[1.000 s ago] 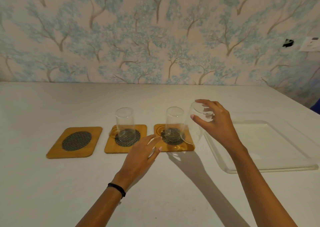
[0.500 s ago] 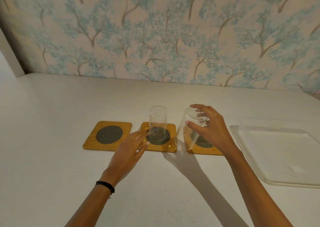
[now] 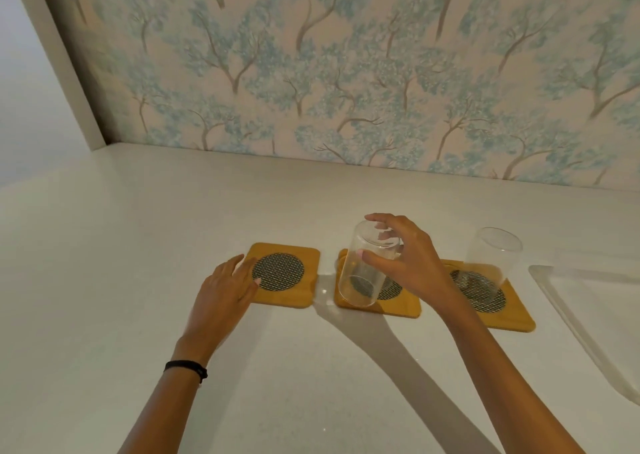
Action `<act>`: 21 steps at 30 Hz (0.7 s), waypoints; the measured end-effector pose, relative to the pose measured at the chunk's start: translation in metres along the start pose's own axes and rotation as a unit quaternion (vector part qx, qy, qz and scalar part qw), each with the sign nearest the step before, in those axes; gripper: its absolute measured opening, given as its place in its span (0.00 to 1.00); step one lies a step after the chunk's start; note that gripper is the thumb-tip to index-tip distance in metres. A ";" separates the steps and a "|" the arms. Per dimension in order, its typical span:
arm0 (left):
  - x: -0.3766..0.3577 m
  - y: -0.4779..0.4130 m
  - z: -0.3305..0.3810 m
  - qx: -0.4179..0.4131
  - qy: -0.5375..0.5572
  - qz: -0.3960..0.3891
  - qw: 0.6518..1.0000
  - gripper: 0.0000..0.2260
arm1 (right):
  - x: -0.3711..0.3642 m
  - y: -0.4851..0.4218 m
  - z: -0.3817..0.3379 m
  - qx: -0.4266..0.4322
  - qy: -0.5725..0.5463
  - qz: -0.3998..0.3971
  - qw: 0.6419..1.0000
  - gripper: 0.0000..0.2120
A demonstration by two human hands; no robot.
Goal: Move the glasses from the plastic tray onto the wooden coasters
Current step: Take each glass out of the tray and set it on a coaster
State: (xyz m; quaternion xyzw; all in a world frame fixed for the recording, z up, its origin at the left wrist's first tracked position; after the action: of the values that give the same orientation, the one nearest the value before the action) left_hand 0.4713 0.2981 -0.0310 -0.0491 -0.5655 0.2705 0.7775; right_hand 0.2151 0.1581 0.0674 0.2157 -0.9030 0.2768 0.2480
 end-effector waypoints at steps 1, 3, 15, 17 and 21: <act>-0.001 0.002 -0.005 0.013 0.001 -0.008 1.000 0.19 | -0.006 -0.002 -0.003 0.001 -0.004 -0.003 1.000 0.24; -0.002 0.005 -0.014 0.037 0.006 -0.024 0.999 0.20 | -0.021 -0.008 -0.009 0.005 -0.009 -0.010 1.000 0.24; -0.004 0.010 -0.023 0.059 0.015 -0.082 0.995 0.24 | -0.104 -0.048 -0.041 0.019 -0.042 -0.045 0.998 0.23; -0.004 0.010 -0.022 0.053 0.011 -0.081 0.995 0.24 | -0.115 -0.055 -0.043 0.019 -0.042 -0.046 0.998 0.24; -0.004 0.011 -0.020 0.042 0.002 -0.071 0.997 0.22 | -0.132 -0.067 -0.044 0.018 -0.033 -0.052 0.998 0.24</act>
State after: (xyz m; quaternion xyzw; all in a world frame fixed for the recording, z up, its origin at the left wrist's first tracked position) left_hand 0.4840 0.3103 -0.0460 0.0236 -0.5544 0.2379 0.7972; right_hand 0.3684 0.1676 0.0511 0.2758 -0.8930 0.2726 0.2285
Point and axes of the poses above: each hand's wrist, its own y-axis away from the middle knuckle, its own x-axis out of the back of the hand, z = x × y, the point moved 3 cm from there along -y, towards the middle knuckle, and after that the axes turned 3 degrees about -x, right-handed, at the moved point
